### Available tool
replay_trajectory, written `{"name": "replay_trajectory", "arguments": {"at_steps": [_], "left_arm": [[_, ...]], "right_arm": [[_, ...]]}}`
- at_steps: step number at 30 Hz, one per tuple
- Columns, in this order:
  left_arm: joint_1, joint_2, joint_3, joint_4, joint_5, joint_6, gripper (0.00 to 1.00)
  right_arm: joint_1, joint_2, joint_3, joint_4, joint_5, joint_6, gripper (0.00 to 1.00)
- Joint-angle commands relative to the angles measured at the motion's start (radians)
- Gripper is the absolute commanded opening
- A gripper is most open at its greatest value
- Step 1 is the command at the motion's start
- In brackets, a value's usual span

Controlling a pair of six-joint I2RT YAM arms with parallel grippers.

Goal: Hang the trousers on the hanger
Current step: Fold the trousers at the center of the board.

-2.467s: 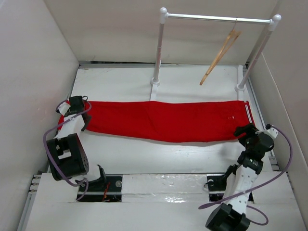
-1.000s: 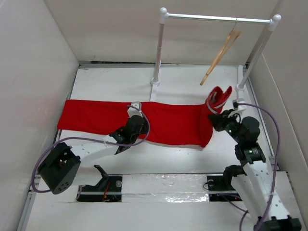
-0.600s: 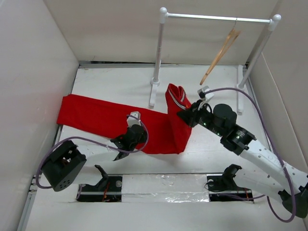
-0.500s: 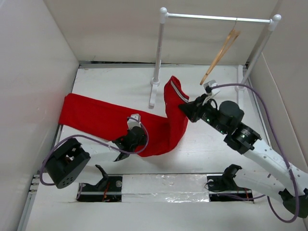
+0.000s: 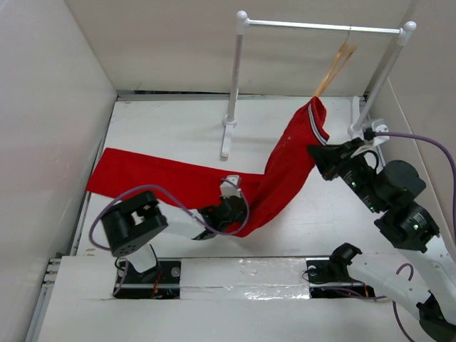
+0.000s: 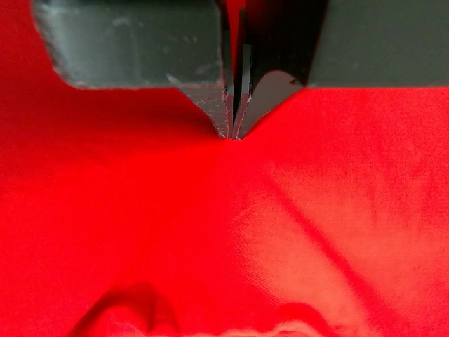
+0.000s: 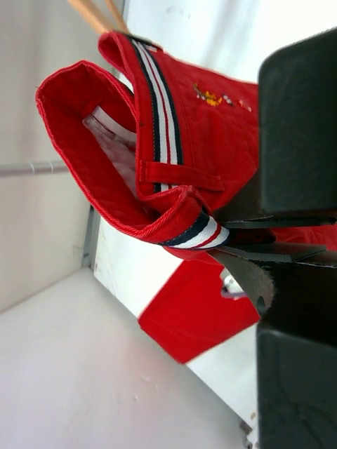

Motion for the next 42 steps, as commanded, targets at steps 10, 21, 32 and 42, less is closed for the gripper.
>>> {"name": "replay_trajectory", "arguments": {"at_steps": [10,21,32,42], "left_arm": [[-0.141,0.581,0.859,-0.168,0.197,0.05,0.0],[0.031,-0.02,0.321,-0.159,-0.004,0.05,0.22],[0.428,-0.902,0.107,-0.478,0.028,0.106,0.25],[0.508,-1.165,0.305,-0.711,-0.107,0.168,0.28]], "right_arm": [[-0.024,0.007,0.202,0.023,-0.029,-0.083,0.0],[0.053,0.245,0.262,0.186,-0.087,-0.085,0.0],[0.214,0.619,0.424,0.336,-0.033,-0.072,0.0],[0.39,1.221,0.714,0.483,-0.033,-0.013,0.29]]}}
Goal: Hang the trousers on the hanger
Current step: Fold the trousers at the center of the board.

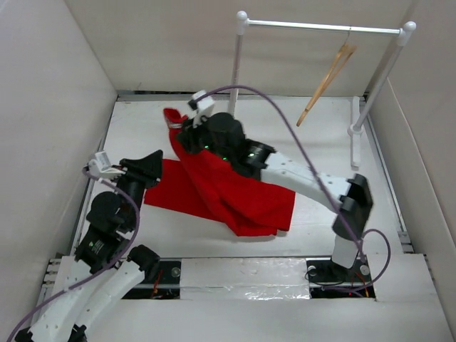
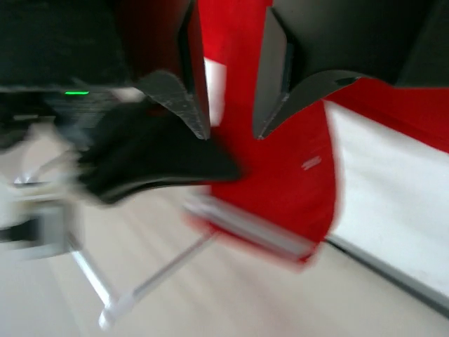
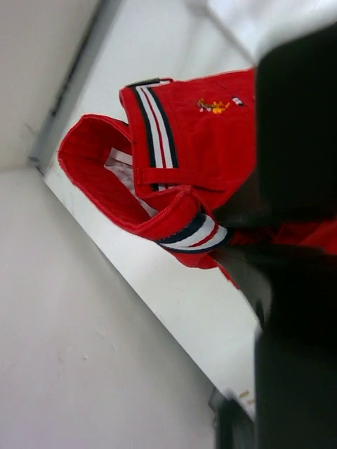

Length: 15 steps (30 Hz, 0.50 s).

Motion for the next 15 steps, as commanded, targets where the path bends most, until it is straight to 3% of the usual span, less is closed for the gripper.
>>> {"name": "replay_trajectory", "arguments": {"at_steps": [1,2,3,4,6,8,10,11,12,13,15], "left_arm": [[0.003,-0.07,0.06,-0.087,-0.098,0.037,0.3],[0.003,-0.08,0.062,-0.09,-0.107,0.037,0.31],[0.003,-0.084,0.059,-0.091,-0.112,0.037,0.33],[0.003,-0.086,0.055,-0.094,-0.106,0.034,0.36],[0.003,-0.081,0.028,-0.098,-0.09,0.011,0.38],[0.003,-0.07,-0.019,-0.07,-0.081,-0.006,0.39],[0.003,-0.057,-0.053,-0.033,-0.051,-0.024,0.39],[0.003,-0.046,-0.085,0.015,-0.04,-0.029,0.39],[0.003,-0.032,-0.101,0.04,-0.006,-0.033,0.4],[0.003,-0.011,-0.116,0.062,0.012,-0.039,0.41],[0.003,0.08,-0.148,0.134,0.067,-0.052,0.42]], "right_arm": [[0.069,0.176,0.14,0.154,-0.073,0.04,0.42],[0.069,0.219,0.171,0.131,-0.092,0.043,0.57],[0.081,0.277,0.217,0.104,-0.106,0.045,0.79],[0.081,0.284,0.216,0.076,-0.119,0.045,0.85],[0.081,0.249,0.147,0.111,-0.12,0.039,0.86],[0.081,0.12,-0.043,0.198,-0.098,0.031,0.84],[0.081,-0.025,-0.176,0.247,-0.068,0.022,0.69],[0.081,-0.075,-0.307,0.255,-0.051,0.022,0.46],[0.09,-0.121,-0.374,0.261,-0.035,0.022,0.08],[0.09,-0.164,-0.44,0.278,-0.006,0.033,0.0],[0.09,-0.28,-0.626,0.286,0.008,0.054,0.0]]}}
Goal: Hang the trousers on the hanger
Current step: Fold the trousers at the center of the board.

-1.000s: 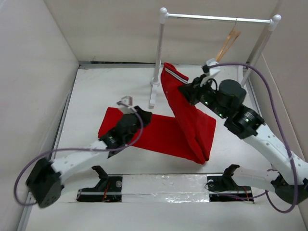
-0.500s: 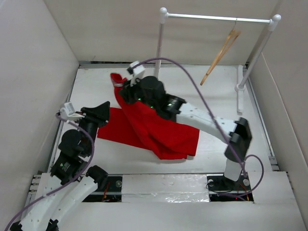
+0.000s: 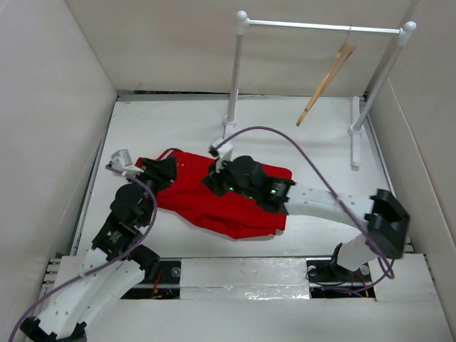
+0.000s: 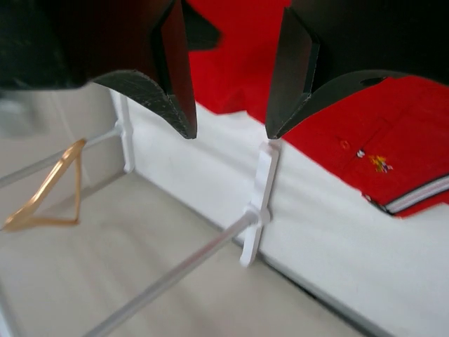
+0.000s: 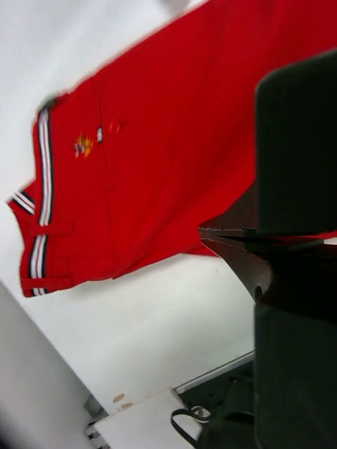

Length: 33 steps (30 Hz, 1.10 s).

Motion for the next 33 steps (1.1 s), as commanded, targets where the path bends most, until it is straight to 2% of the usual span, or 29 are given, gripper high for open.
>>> {"name": "replay_trajectory", "arguments": {"at_steps": [1,4,7,10,11,14,15,17,18,19,22,24,25,28,31,33], "left_arm": [[0.002,0.123,-0.048,0.153,0.108,-0.028,0.42],[0.002,0.313,-0.08,0.245,0.187,-0.026,0.42],[0.012,0.433,-0.089,0.276,0.188,-0.03,0.42],[0.112,0.474,-0.152,0.327,0.259,-0.071,0.4],[0.113,0.473,-0.152,0.338,0.259,-0.071,0.39],[0.263,0.439,-0.255,0.371,0.305,-0.112,0.38],[0.359,0.432,-0.317,0.385,0.352,-0.134,0.38],[0.461,0.418,-0.385,0.449,0.429,-0.157,0.39],[0.507,0.416,-0.452,0.474,0.52,-0.171,0.39],[0.582,0.419,-0.482,0.497,0.553,-0.193,0.39],[0.662,0.389,-0.536,0.505,0.609,-0.185,0.38],[0.673,0.34,-0.537,0.447,0.581,-0.178,0.38],[0.673,0.306,-0.533,0.419,0.566,-0.172,0.38],[0.673,0.113,-0.507,0.316,0.509,-0.158,0.39],[0.661,0.112,-0.455,0.278,0.512,-0.129,0.4],[0.647,0.145,-0.456,0.342,0.57,-0.123,0.39]], "right_arm": [[0.004,-0.171,-0.187,0.153,0.068,0.029,0.0],[0.045,-0.263,-0.385,0.152,0.052,0.072,0.0],[0.089,-0.331,-0.531,0.096,0.127,0.13,0.0],[0.102,-0.37,-0.658,0.139,0.122,0.225,0.0],[0.112,-0.372,-0.685,0.151,0.121,0.226,0.0],[0.122,-0.346,-0.76,0.184,0.137,0.313,0.0],[0.122,-0.334,-0.775,0.191,0.148,0.334,0.0],[0.122,-0.3,-0.814,0.214,0.224,0.365,0.0],[0.075,-0.289,-0.818,0.208,0.242,0.393,0.0],[0.047,-0.28,-0.821,0.204,0.246,0.396,0.0],[-0.074,-0.28,-0.835,0.223,0.254,0.378,0.0],[-0.154,-0.309,-0.831,0.224,0.227,0.309,0.0],[-0.233,-0.321,-0.826,0.21,0.219,0.286,0.0],[-0.372,-0.381,-0.795,0.159,0.148,0.185,0.0],[-0.406,-0.461,-0.756,0.063,0.07,0.122,0.0],[-0.406,-0.536,-0.73,-0.008,0.03,0.095,0.0]]}}
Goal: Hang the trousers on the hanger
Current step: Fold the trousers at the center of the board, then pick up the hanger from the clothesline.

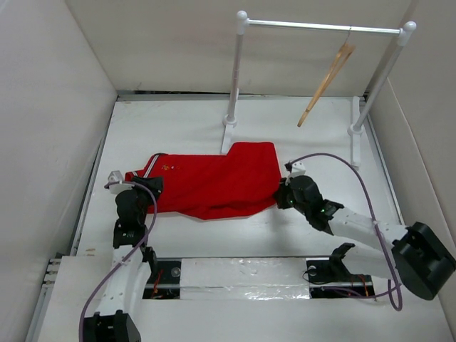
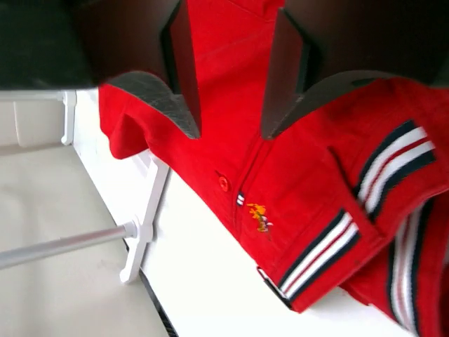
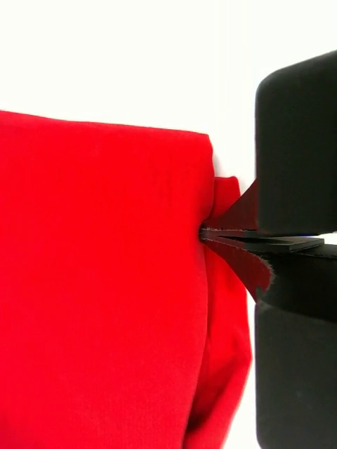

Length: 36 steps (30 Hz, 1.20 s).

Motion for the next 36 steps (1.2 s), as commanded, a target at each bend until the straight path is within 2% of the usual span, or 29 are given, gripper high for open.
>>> {"name": "replay_trajectory", "arguments": {"at_steps": [1,2,4,5,6,11,13,15,17,18,19,21,22,26,27,28,30,31,32,33,36], "left_arm": [[-0.02,0.029,0.037,0.042,0.061,0.035,0.36],[-0.02,0.031,0.037,0.074,0.065,0.037,0.26],[-0.057,0.034,0.049,0.11,0.084,0.049,0.15],[-0.066,0.049,0.054,0.145,0.093,0.052,0.04],[-0.075,0.063,0.07,0.163,0.126,0.055,0.0],[-0.13,0.214,0.121,0.274,0.211,0.067,0.0],[-0.16,0.259,0.137,0.295,0.227,0.08,0.0],[-0.25,0.313,0.156,0.315,0.184,0.112,0.0],[-0.336,0.372,0.186,0.312,0.127,0.142,0.0],[-0.433,0.392,0.224,0.306,0.055,0.174,0.0],[-0.483,0.414,0.244,0.303,0.015,0.19,0.0],[-0.601,0.472,0.303,0.309,-0.066,0.24,0.0],[-0.627,0.513,0.322,0.314,-0.073,0.253,0.0],[-0.657,0.604,0.38,0.379,-0.042,0.284,0.0],[-0.657,0.617,0.397,0.39,-0.028,0.288,0.0],[-0.669,0.63,0.403,0.403,-0.004,0.305,0.0],[-0.701,0.66,0.437,0.403,0.0,0.331,0.0],[-0.719,0.663,0.443,0.398,-0.02,0.345,0.0],[-0.765,0.658,0.445,0.392,-0.037,0.372,0.0],[-0.791,0.65,0.442,0.395,-0.054,0.391,0.0],[-0.868,0.591,0.421,0.386,-0.111,0.454,0.0]], "right_arm": [[0.01,-0.111,0.066,-0.104,-0.072,-0.096,0.0],[0.019,-0.134,0.08,-0.113,-0.077,-0.098,0.0],[0.029,-0.166,0.089,-0.084,-0.06,-0.095,0.0],[0.029,-0.165,0.105,-0.07,-0.034,-0.099,0.0],[0.004,-0.145,0.117,-0.058,-0.021,-0.111,0.0],[-0.08,0.111,0.223,0.029,-0.071,-0.131,0.0],[-0.08,0.206,0.212,0.086,-0.053,-0.099,0.0],[-0.08,0.241,0.163,0.149,-0.056,-0.052,0.0],[-0.067,0.234,0.082,0.204,-0.069,-0.01,0.0],[-0.048,0.211,0.047,0.227,-0.063,0.019,0.0],[-0.027,0.138,-0.008,0.25,-0.044,0.033,0.0],[0.001,0.03,-0.012,0.177,0.019,0.04,0.0],[0.013,-0.093,0.005,0.055,0.036,0.034,0.0],[0.013,-0.348,0.207,-0.171,0.114,-0.054,0.03],[0.013,-0.38,0.251,-0.205,0.133,-0.102,0.1],[0.001,-0.4,0.301,-0.28,0.156,-0.127,0.14],[-0.028,-0.401,0.446,-0.315,0.21,-0.209,0.23],[-0.075,-0.385,0.497,-0.344,0.228,-0.231,0.23],[-0.107,-0.331,0.549,-0.36,0.234,-0.251,0.19],[-0.141,-0.299,0.651,-0.368,0.219,-0.295,0.0],[-0.247,-0.161,0.782,-0.385,0.205,-0.352,0.0]]}}
